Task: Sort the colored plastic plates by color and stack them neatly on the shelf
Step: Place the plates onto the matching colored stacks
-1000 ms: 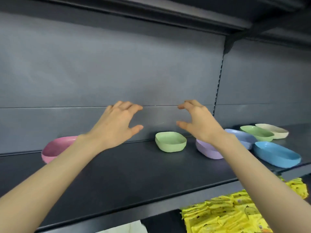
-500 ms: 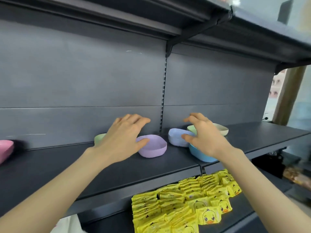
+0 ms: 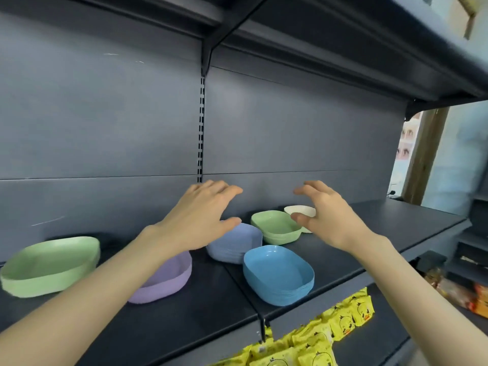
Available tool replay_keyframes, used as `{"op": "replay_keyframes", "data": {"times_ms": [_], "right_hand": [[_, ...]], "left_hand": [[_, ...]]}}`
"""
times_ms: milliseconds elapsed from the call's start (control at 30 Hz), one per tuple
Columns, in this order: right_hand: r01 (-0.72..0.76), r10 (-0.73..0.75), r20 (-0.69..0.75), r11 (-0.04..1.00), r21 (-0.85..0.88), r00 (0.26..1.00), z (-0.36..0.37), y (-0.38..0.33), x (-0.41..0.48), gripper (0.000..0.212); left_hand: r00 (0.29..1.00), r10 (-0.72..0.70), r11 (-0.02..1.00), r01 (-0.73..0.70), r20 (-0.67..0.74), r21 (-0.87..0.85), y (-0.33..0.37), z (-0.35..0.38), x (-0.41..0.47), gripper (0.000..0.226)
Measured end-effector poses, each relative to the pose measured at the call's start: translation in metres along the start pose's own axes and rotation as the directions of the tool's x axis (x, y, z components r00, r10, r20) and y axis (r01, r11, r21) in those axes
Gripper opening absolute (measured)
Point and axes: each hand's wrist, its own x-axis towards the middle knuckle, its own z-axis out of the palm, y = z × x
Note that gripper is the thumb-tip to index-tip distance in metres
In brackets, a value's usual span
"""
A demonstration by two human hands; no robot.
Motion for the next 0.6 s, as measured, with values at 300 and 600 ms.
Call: {"op": "replay_keyframes", "data": {"times_ms": [300,600], "right_hand": [[0.003,-0.006,0.080,0.999,0.033,0.997,0.032,0.115,0.079,0.052],[0.097,-0.121,0.183,0.986,0.137,0.976,0.062,0.239,0.140,0.050]], "left_hand": [[0.997,-0.016,1.000,0.015,0.070,0.011,0.025,0.083,0.111,0.057],[0.965,-0.184,0.981,0.193,0.186,-0.029,0.073,0.175,0.188,0.055]]}}
